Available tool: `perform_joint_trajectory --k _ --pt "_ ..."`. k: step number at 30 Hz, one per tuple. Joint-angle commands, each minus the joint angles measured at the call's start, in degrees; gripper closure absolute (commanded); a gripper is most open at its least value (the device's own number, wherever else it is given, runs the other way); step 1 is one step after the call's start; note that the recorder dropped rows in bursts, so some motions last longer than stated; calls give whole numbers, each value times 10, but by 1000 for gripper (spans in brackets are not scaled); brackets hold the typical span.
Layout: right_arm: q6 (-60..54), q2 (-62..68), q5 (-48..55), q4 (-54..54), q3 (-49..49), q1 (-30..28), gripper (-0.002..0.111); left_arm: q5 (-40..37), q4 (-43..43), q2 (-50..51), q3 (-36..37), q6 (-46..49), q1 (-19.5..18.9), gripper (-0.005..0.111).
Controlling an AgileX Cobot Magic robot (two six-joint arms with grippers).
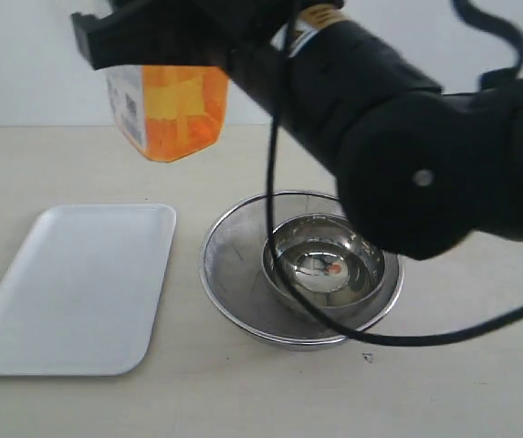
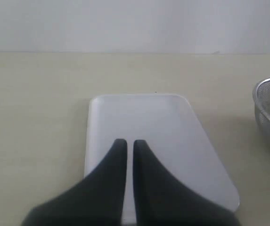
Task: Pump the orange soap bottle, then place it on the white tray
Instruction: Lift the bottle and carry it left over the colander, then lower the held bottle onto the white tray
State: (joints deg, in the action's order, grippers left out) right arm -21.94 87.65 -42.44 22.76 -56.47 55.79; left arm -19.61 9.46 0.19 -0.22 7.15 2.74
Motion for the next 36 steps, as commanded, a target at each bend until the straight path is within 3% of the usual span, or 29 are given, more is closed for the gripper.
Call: perform_joint_trajectory --k 1,13,36 --pt "15 68 -38 -13 -65 8 108 3 6 -2 2 -1 4 102" --pt "73 232 4 -26 -185 8 108 3 6 -2 2 -1 4 102" --pt "122 351 -61 -53 -188 21 108 3 6 -2 2 -1 4 102"
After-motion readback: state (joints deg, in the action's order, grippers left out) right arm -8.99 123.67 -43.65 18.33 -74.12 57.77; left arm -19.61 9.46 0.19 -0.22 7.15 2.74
